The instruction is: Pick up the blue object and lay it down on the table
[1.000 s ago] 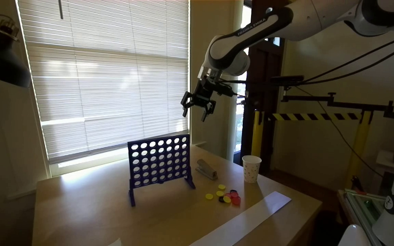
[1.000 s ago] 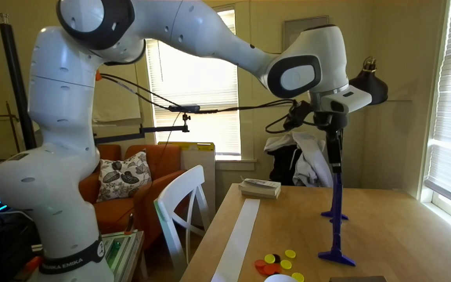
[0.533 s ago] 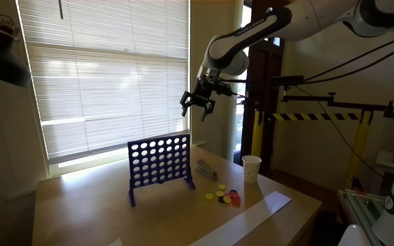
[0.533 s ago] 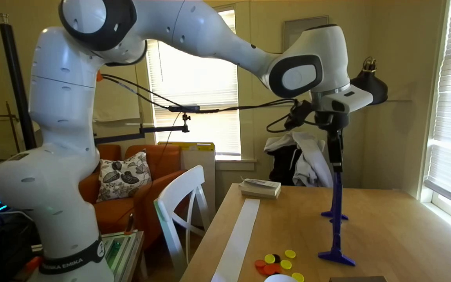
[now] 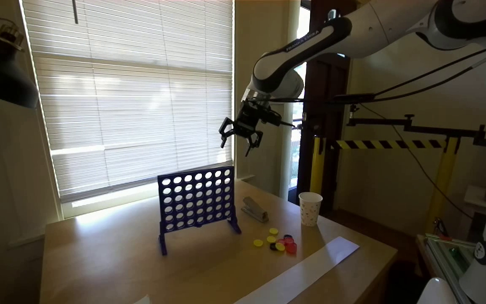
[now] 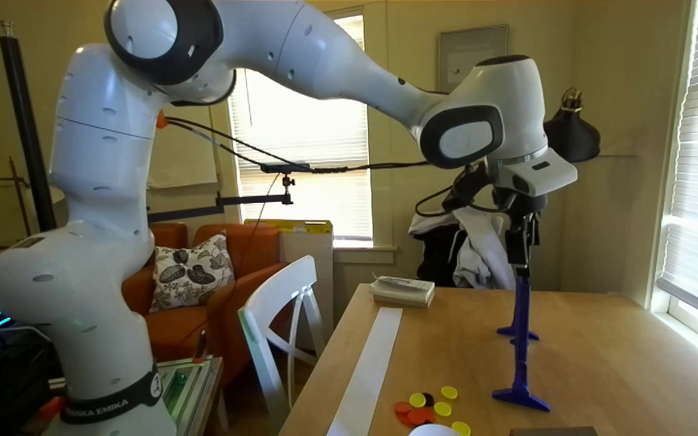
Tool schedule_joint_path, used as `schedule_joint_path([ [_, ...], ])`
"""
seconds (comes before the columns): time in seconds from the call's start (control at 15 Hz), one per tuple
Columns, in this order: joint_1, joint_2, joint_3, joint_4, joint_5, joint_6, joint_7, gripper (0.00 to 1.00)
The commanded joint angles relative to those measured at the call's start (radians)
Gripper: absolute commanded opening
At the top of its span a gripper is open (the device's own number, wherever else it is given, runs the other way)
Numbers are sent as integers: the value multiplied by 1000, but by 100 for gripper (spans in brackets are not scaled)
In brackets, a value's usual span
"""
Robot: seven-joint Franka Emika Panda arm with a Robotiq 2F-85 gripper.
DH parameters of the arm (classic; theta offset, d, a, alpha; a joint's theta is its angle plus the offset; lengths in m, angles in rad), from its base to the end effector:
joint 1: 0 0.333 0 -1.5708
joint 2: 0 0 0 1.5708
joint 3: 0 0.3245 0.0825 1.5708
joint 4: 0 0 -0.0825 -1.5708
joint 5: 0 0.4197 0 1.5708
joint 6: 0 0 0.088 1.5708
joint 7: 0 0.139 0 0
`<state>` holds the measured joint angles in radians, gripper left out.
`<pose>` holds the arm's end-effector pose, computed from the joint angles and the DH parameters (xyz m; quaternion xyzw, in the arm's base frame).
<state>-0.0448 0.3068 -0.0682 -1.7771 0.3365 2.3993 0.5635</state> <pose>0.7072 -0.0673 0.3801 -0.8863 0.4187 -0.1250 0.1532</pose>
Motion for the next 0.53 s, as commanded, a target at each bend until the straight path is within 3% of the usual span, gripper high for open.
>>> schedule_joint_path([
  [0.0,-2,32,2,23,52,11,46,100],
  [0.47,-2,49,-2,29,47,-55,124,100],
])
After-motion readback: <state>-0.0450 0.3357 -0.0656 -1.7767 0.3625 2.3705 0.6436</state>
